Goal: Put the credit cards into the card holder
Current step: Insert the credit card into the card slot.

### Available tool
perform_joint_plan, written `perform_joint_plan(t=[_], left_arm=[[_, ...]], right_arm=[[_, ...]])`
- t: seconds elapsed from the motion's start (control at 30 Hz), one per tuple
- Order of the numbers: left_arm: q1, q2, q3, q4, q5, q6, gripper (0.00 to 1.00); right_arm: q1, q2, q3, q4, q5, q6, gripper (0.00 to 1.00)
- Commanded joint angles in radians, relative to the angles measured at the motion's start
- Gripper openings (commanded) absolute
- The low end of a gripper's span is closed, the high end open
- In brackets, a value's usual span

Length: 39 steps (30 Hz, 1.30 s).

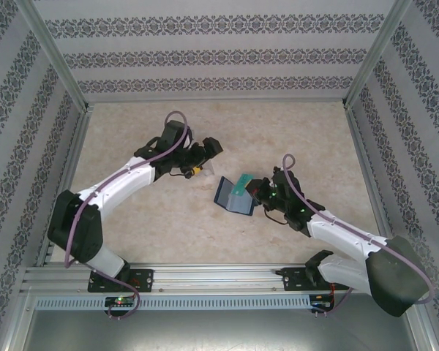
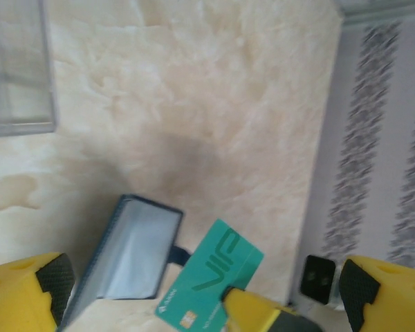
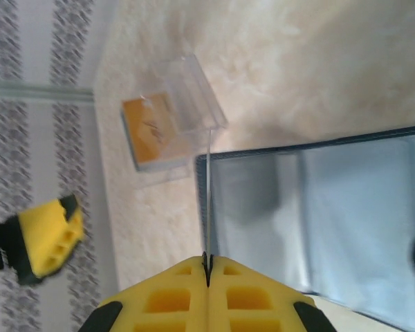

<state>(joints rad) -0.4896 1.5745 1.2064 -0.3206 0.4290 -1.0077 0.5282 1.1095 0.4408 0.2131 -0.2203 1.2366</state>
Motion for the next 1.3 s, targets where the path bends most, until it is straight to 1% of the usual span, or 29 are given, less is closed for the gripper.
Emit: perform_joint_plan(t=[0.0,0.03,0.1,0.17,0.23,0.3,0.47,0.6,0.73,0.8,0.87,1.03,1.27], left_arm=[[0.003,0.072,0.021,-0.233,0.047,0.269,1.00],[0.002,0.098,0.022,-0.236,0.061,0.299,0.98],[-0.005,0.155,0.040,-0.258,0.073,0.347,0.92],[-0.008,0.224,0.061,-0.270,0.092,0.375,0.77],[-0.012,0.267,0.067,-0.256,0.127,0.387,0.66],[-0.021,0.286,0.071,-0.249,0.132,0.390,0.66],[-0.030,0.293,0.074,-0.259,0.097,0.403,0.67],[-0.030,0.307,0.076,-0.277,0.091,0.407,0.67],[-0.027,0.294,0.083,-0.309,0.060,0.418,0.68],[-0.027,0.282,0.088,-0.324,0.047,0.426,0.71],[-0.027,0.267,0.090,-0.319,0.051,0.438,0.73],[-0.028,0.243,0.088,-0.303,0.072,0.452,0.74],[-0.047,0.277,0.156,-0.355,0.097,0.486,0.74]], right_arm=[[-0.048,0.045,0.004,-0.004,-0.188,-0.165,0.00],[-0.051,0.070,0.013,0.002,-0.207,-0.186,0.00],[-0.048,0.110,0.019,0.029,-0.206,-0.205,0.00],[-0.051,0.154,0.022,0.051,-0.214,-0.217,0.00],[-0.051,0.185,0.034,0.045,-0.225,-0.242,0.00],[-0.053,0.204,0.032,0.057,-0.230,-0.249,0.00],[-0.071,0.245,-0.002,0.099,-0.237,-0.261,0.00],[-0.097,0.288,-0.013,0.149,-0.305,-0.266,0.00],[-0.126,0.259,0.004,0.116,-0.345,-0.284,0.00],[-0.148,0.230,0.006,0.096,-0.364,-0.288,0.00],[-0.172,0.211,0.004,0.071,-0.388,-0.297,0.00],[-0.226,0.208,-0.017,0.046,-0.443,-0.339,0.00],[-0.238,0.283,-0.038,0.094,-0.459,-0.369,0.00]])
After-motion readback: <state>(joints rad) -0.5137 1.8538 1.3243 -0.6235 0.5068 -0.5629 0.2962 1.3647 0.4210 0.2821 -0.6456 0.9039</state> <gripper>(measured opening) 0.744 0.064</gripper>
